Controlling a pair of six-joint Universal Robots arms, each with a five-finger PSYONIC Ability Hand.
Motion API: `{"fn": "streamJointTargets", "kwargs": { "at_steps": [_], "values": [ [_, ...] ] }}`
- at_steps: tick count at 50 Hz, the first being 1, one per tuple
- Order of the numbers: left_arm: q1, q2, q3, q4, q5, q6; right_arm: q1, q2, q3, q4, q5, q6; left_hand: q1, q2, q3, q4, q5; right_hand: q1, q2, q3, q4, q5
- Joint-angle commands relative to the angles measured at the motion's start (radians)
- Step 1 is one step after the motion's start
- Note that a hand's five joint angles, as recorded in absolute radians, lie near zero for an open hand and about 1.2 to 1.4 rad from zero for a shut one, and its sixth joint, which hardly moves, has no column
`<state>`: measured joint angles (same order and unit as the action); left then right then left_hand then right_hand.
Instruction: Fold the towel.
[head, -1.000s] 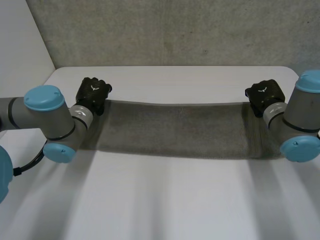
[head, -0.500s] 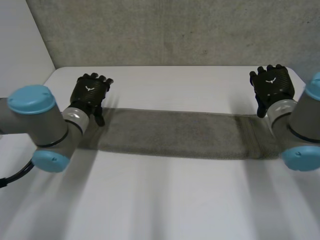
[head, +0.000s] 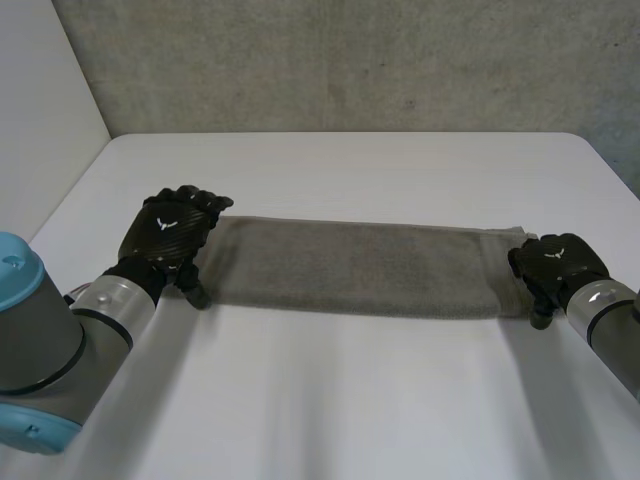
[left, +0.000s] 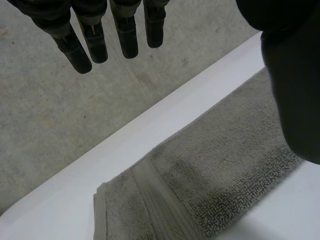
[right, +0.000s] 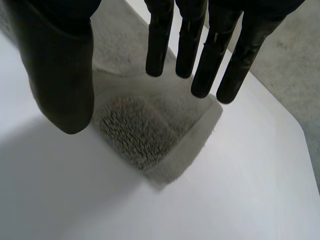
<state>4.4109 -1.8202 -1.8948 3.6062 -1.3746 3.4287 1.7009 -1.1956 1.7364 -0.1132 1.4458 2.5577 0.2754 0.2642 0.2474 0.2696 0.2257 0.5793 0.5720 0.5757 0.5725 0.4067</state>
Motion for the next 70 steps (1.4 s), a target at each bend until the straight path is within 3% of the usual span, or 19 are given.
{"fn": "streamJointTargets", "kwargs": {
  "at_steps": [1,3,4,5,17,25,26,27,28,30,32,34,41,64,68,69,70],
  "values": [
    [-0.002,-0.002,-0.004,0.017,-0.001,0.0,-0.026,0.093,-0.029,-0.06,0.008,-0.007,-0.082,-0.071,-0.054,-0.077,-0.207,0.133,0.14,0.137,0.14,0.131],
    [-0.002,0.001,-0.004,0.017,-0.001,0.0,-0.041,0.116,-0.04,-0.06,0.011,-0.008,-0.082,-0.071,-0.054,-0.077,-0.207,0.663,0.67,0.666,0.669,0.661],
    [-0.002,0.001,-0.004,0.017,-0.001,0.0,-0.041,0.116,-0.04,-0.06,0.011,-0.008,-0.082,-0.071,-0.054,-0.077,-0.207,0.665,0.673,0.669,0.672,0.663],
    [-0.001,0.002,-0.004,0.017,-0.001,0.0,-0.05,0.12,-0.043,-0.06,0.013,-0.008,-0.082,-0.071,-0.054,-0.077,-0.207,0.815,0.823,0.819,0.822,0.814],
    [0.001,0.028,-0.006,0.017,-0.003,-0.003,-0.124,0.105,-0.055,-0.046,0.008,-0.017,-0.088,-0.077,-0.06,-0.082,-0.213,0.817,0.824,0.821,0.824,0.815],
    [0.002,0.056,-0.01,0.019,-0.003,-0.003,-0.21,0.094,-0.047,-0.042,-0.018,-0.109,-0.091,-0.08,-0.063,-0.085,-0.216,0.817,0.824,0.821,0.824,0.815],
    [0.001,0.058,-0.01,0.019,-0.003,-0.008,-0.21,0.09,-0.035,-0.042,-0.043,-0.114,-0.091,-0.08,-0.063,-0.085,-0.216,0.673,0.68,0.676,0.679,0.671],
    [0.001,0.058,-0.012,0.019,-0.003,-0.015,-0.21,0.077,-0.019,-0.043,-0.086,-0.106,-0.091,-0.08,-0.063,-0.085,-0.216,0.381,0.388,0.384,0.387,0.379],
    [0.001,0.058,-0.012,0.019,-0.003,-0.016,-0.21,0.077,-0.018,-0.043,-0.087,-0.106,-0.091,-0.08,-0.063,-0.085,-0.216,0.378,0.385,0.381,0.384,0.376],
    [0.001,0.058,-0.012,0.017,-0.003,-0.035,-0.21,0.042,0.017,-0.046,-0.2,-0.053,-0.091,-0.08,-0.063,-0.085,-0.216,0.141,0.148,0.145,0.148,0.139],
    [0.001,0.058,-0.012,0.017,-0.003,-0.043,-0.21,0.028,0.026,-0.049,-0.25,-0.01,-0.091,-0.08,-0.063,-0.085,-0.216,0.018,0.025,0.021,0.025,0.016],
    [0.002,0.056,-0.013,0.019,-0.003,-0.048,-0.21,0.022,0.029,-0.051,-0.289,0.034,-0.088,-0.077,-0.06,-0.083,-0.213,0.008,0.015,0.011,0.015,0.006],
    [0.005,0.056,-0.02,0.019,-0.001,-0.051,-0.211,0.021,0.025,-0.059,-0.328,0.111,-0.091,-0.08,-0.063,-0.085,-0.216,0.011,0.018,0.014,0.017,0.009],
    [0.007,0.053,-0.027,0.02,0.0,-0.052,-0.205,0.119,0.005,-0.106,-0.277,0.056,-0.094,-0.083,-0.066,-0.088,-0.219,0.052,0.059,0.055,0.058,0.05],
    [0.007,0.053,-0.027,0.02,0.0,-0.052,-0.205,0.131,0.002,-0.108,-0.277,0.038,-0.094,-0.083,-0.066,-0.088,-0.219,0.157,0.165,0.161,0.164,0.156],
    [0.007,0.053,-0.027,0.02,0.0,-0.052,-0.207,0.134,-0.001,-0.108,-0.275,0.036,-0.094,-0.083,-0.066,-0.088,-0.219,0.262,0.269,0.266,0.269,0.26],
    [0.007,0.055,-0.027,0.02,0.0,-0.052,-0.21,0.134,-0.005,-0.111,-0.272,0.036,-0.094,-0.083,-0.066,-0.088,-0.219,0.522,0.529,0.525,0.529,0.52]
  ]
}}
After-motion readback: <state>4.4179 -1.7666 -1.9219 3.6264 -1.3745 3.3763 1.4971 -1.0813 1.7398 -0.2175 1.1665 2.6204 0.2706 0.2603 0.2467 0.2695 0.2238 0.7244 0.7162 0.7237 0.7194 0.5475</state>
